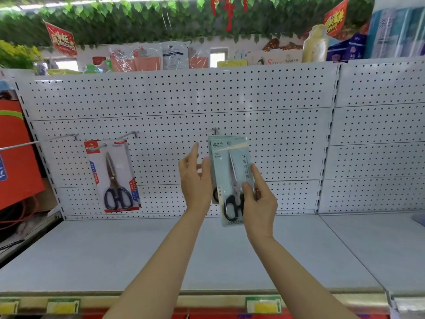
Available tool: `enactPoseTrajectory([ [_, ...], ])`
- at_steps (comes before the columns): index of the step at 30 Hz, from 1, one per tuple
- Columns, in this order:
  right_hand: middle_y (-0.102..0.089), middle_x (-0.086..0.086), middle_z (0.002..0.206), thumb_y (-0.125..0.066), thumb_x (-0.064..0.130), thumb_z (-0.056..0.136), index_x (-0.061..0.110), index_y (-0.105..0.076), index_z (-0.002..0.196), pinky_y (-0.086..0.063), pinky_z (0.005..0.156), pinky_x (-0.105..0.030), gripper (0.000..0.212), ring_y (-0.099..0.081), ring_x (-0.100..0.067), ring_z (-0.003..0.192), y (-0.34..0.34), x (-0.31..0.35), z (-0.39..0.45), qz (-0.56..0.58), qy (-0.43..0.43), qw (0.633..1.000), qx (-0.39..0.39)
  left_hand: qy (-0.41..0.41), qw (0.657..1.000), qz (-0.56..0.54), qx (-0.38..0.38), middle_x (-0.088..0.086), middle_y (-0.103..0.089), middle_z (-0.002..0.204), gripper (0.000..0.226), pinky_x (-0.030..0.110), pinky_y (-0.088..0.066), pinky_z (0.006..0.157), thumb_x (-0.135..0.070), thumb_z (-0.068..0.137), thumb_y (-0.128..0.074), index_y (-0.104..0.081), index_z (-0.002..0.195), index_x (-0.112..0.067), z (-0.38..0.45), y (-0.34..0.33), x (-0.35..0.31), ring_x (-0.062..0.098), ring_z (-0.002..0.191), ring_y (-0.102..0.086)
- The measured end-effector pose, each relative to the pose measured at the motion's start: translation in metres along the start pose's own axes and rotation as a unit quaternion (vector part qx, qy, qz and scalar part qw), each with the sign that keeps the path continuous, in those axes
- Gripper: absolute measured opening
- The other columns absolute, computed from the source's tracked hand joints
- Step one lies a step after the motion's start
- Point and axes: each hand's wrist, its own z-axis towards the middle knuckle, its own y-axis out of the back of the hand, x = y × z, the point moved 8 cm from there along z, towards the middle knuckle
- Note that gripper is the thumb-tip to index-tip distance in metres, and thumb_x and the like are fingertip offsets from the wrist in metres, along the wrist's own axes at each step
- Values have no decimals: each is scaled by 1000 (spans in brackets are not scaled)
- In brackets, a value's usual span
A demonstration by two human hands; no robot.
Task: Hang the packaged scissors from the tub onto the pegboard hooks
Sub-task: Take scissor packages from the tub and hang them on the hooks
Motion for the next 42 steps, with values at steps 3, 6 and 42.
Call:
enactPoseTrajectory([
  [3,-63,19,124,-56,8,95,37,-57,132,-50,82,-14,46,-62,2,106,-9,-6,5,3,-1,1000,-2,-30,996,18,79,-12,-39,125,56,12,-47,73,-46,91,-60,-39,143,-42,13,-10,-21,-1,95,-55],
  [6,-64,23,117,-57,10,95,40,-57,130,-53,80,-21,46,-65,-2,101,-13,-16,8,7,-16,1000,-11,-34,990,73,113,-13,-38,124,69,26,-52,77,-49,84,-68,-37,145,-41,19,-20,-23,-2,90,-55],
  [42,-54,-10,134,-72,36,80,7,-49,137,-31,104,-39,68,-50,-30,124,98,60,-16,-542,296,786,2,-336,877,304,159,9,-35,152,78,46,-27,113,-48,87,-59,-30,150,-13,-88,-38,-95,30,140,-31],
])
